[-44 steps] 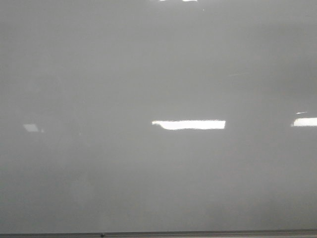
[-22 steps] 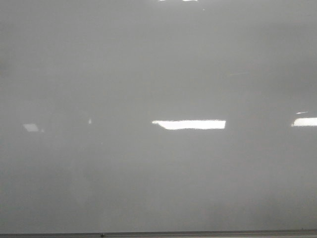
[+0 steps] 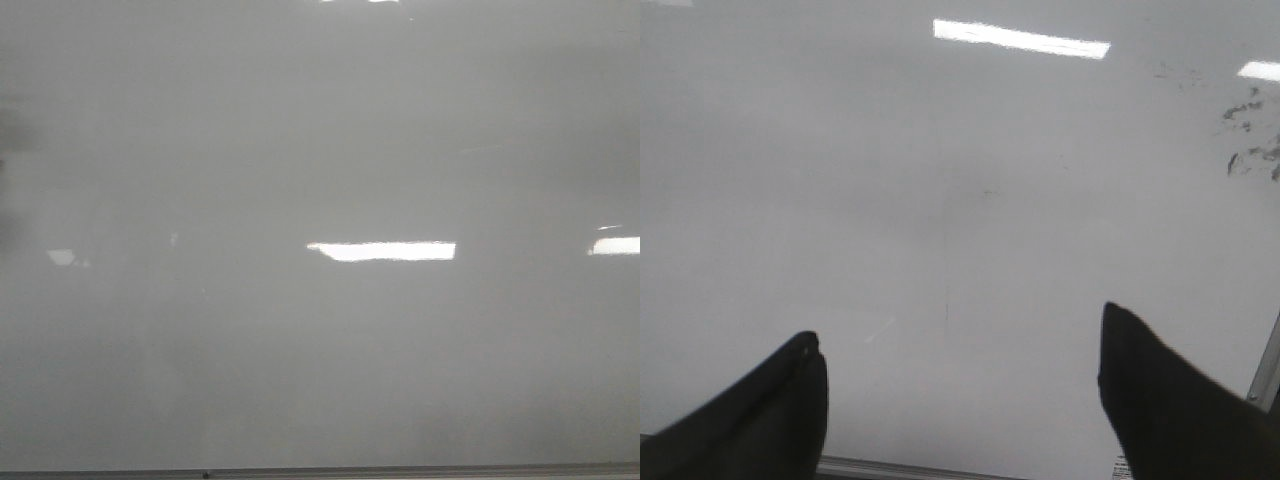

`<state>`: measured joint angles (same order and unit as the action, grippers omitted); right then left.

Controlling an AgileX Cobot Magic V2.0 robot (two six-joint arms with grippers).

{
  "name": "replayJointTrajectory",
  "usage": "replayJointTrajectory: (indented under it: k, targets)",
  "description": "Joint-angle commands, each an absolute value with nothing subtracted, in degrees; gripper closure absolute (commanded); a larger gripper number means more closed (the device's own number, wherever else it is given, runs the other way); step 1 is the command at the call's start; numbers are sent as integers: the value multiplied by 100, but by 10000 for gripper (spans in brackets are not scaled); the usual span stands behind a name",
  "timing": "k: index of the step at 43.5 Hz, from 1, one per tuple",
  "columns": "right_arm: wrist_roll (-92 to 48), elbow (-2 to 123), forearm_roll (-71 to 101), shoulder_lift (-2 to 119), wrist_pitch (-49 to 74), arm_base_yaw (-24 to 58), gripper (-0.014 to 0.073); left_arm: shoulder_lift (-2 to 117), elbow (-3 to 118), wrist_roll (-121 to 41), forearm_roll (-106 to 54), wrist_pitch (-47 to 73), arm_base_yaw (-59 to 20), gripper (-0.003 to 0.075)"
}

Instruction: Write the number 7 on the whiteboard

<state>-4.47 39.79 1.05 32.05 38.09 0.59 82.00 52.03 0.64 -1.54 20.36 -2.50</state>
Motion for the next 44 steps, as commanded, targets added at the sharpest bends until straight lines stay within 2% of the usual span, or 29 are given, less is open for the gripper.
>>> replayJointTrajectory:
  k: [1,12,21,29,37,44]
  targets:
    - [-498,4142,128,3265,3355,27,13,8129,5396,63,-211,1459,-283,273]
    - [-498,4142,128,3265,3344,27,13,8149,5396,63,-211,1369,-283,537]
    - [-498,4142,128,3265,3302,27,13,8149,5396,63,-211,1452,-283,675]
    - [-498,4142,128,3265,3324,27,13,8020,5469,63,-211,1967,-296,741]
    - [-498,4267,416,3265,3540,27,13,7569,5831,-169,-190,3312,-443,741]
    - [-498,4696,544,3322,4190,27,13,7151,6064,-702,-210,4294,-808,741]
